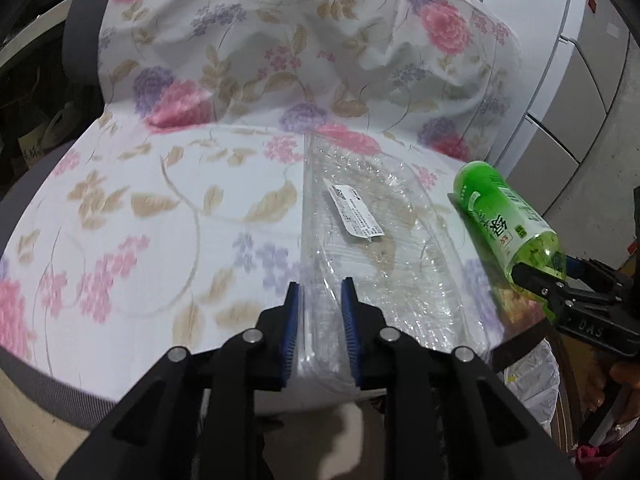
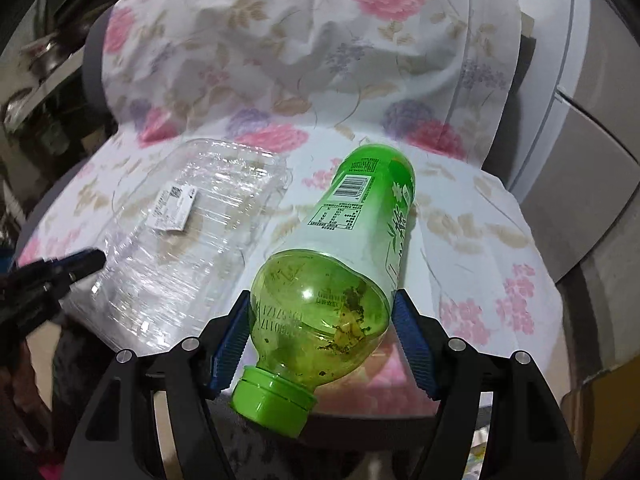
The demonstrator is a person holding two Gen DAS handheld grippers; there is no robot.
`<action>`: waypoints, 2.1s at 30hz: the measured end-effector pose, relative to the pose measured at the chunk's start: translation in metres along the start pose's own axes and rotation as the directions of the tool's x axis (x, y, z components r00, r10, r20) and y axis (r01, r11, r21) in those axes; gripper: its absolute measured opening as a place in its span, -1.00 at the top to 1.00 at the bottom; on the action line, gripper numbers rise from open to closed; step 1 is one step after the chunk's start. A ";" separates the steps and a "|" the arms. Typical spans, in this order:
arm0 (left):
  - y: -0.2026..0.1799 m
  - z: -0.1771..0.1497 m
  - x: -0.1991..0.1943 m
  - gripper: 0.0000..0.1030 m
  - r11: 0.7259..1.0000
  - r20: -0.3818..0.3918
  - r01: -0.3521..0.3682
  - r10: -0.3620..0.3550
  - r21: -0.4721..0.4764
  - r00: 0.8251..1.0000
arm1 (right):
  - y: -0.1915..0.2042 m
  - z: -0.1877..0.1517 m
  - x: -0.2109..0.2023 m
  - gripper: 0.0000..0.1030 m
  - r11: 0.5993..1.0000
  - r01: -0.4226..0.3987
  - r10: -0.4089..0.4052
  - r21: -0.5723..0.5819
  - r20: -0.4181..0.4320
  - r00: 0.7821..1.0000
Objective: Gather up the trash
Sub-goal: 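Grasp the clear plastic tray with the left tool while the right tool grasps the green tea bottle, then carry the tray and bottle over the bin and release both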
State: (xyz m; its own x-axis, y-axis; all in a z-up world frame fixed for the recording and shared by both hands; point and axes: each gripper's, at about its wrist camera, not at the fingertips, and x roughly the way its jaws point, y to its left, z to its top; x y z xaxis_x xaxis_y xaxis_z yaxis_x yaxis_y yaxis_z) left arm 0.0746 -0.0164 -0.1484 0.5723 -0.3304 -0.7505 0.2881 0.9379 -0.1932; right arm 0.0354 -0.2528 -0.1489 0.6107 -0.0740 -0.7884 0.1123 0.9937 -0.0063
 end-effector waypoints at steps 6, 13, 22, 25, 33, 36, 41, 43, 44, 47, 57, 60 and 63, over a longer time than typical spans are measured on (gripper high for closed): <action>0.002 -0.003 -0.013 0.30 1.000 0.027 -0.009 0.009 0.009 1.000 | -0.002 -0.007 0.001 -0.48 0.998 0.047 -0.047 -0.029 0.011 0.999; 0.001 0.016 -0.020 0.17 0.999 0.083 -0.029 0.026 0.031 0.996 | -0.019 -0.004 -0.010 -0.59 0.998 -0.001 -0.005 0.069 0.081 0.997; 0.001 0.032 -0.003 0.17 1.000 0.086 -0.024 0.022 0.020 0.996 | -0.033 0.020 0.007 -0.53 0.973 0.067 -0.093 0.219 0.111 0.989; 0.000 0.032 0.003 0.17 0.999 0.076 -0.018 0.016 0.027 0.997 | -0.030 0.025 0.018 -0.45 0.973 0.075 -0.096 0.217 0.088 0.991; 0.002 0.030 0.013 0.17 0.999 0.047 -0.001 -0.001 0.038 0.999 | -0.031 0.024 0.038 -0.49 0.960 0.043 -0.052 0.275 0.028 0.998; 0.002 0.030 0.019 0.17 0.999 0.026 0.009 -0.010 0.031 1.000 | -0.032 0.024 0.042 -0.49 0.959 0.026 -0.030 0.283 0.012 0.999; 0.003 0.031 0.032 0.17 1.000 -0.007 0.017 -0.017 0.021 1.000 | -0.023 0.021 0.033 -0.26 0.972 0.041 -0.052 0.233 0.040 0.998; 0.002 0.033 0.037 0.18 0.999 -0.021 0.016 -0.015 0.029 1.000 | -0.020 0.017 0.026 -0.25 0.976 0.043 -0.054 0.212 0.047 0.997; 0.001 0.034 0.040 0.27 0.999 -0.028 0.015 -0.014 0.035 1.000 | -0.020 0.016 0.024 -0.25 0.978 0.046 -0.058 0.206 0.050 0.997; -0.003 0.036 0.046 0.76 0.998 -0.043 0.007 -0.005 0.067 0.999 | -0.021 0.011 0.013 -0.25 0.979 0.043 -0.057 0.198 0.064 0.996; -0.031 0.037 -0.012 0.90 0.991 0.104 0.080 -0.091 0.103 0.990 | -0.033 0.002 -0.038 -0.25 0.976 0.024 -0.063 0.218 0.174 0.983; -0.043 0.037 -0.033 0.90 0.987 0.149 0.106 -0.123 0.118 0.981 | -0.038 -0.001 -0.055 -0.25 0.972 0.015 -0.065 0.234 0.207 0.976; -0.056 0.036 -0.045 0.90 0.982 0.165 0.131 -0.152 0.133 0.975 | -0.043 -0.006 -0.069 -0.25 0.968 0.011 -0.071 0.251 0.228 0.971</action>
State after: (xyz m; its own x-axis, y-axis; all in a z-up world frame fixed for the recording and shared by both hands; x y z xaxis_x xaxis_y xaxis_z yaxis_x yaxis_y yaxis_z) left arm 0.0607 -0.0576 -0.0813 0.6404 -0.4821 -0.5978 0.4600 0.8641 -0.2041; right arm -0.0163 -0.2902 -0.0974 0.7640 -0.1613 -0.6247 0.3121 0.9398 0.1390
